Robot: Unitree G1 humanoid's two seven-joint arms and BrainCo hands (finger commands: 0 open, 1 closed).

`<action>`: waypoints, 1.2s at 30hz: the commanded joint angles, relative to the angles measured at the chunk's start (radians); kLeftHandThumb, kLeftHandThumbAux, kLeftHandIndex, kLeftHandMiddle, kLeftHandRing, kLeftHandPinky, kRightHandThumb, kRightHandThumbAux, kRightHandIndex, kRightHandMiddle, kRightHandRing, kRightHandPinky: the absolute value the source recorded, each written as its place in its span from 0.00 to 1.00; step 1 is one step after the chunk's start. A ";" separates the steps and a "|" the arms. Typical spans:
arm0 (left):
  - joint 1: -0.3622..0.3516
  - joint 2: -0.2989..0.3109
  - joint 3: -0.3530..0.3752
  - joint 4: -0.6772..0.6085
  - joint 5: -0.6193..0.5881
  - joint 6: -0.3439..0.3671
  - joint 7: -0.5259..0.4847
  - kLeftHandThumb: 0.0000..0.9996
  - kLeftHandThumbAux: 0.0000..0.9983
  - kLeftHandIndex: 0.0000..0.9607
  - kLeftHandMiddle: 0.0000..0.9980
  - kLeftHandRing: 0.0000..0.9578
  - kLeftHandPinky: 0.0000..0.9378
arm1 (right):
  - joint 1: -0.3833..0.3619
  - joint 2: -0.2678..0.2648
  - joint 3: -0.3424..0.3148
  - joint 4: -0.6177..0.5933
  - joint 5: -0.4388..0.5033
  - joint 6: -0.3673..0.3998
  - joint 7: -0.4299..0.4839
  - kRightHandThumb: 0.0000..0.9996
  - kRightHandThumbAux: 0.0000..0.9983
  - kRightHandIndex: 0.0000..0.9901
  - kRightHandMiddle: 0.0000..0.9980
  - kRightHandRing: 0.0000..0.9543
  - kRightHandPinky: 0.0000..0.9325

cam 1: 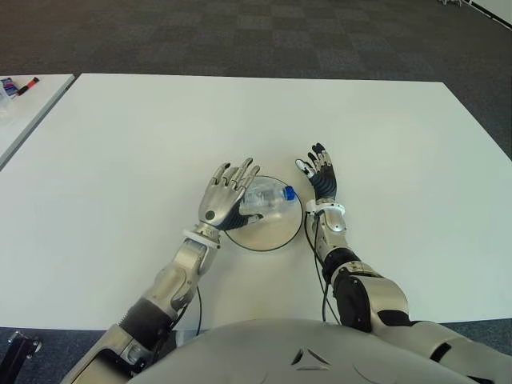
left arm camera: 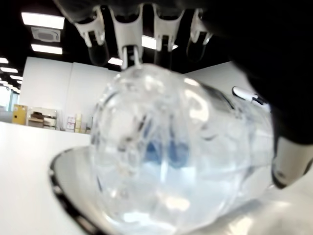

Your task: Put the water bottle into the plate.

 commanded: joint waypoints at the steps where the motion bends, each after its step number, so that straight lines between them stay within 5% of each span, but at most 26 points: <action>1: -0.005 -0.023 -0.004 0.041 0.028 0.043 0.050 0.01 0.46 0.00 0.00 0.00 0.00 | 0.050 0.012 -0.004 0.041 0.004 0.072 -0.016 0.12 0.75 0.08 0.08 0.08 0.13; 15: -0.015 -0.051 -0.008 0.086 0.024 0.080 0.140 0.05 0.36 0.00 0.00 0.00 0.00 | 0.049 0.010 -0.003 0.042 0.004 0.083 -0.021 0.13 0.75 0.08 0.08 0.08 0.14; 36: 0.004 -0.050 0.005 0.032 0.017 0.095 0.137 0.04 0.34 0.00 0.00 0.00 0.00 | 0.052 0.012 -0.003 0.040 0.006 0.076 -0.019 0.13 0.75 0.08 0.08 0.09 0.14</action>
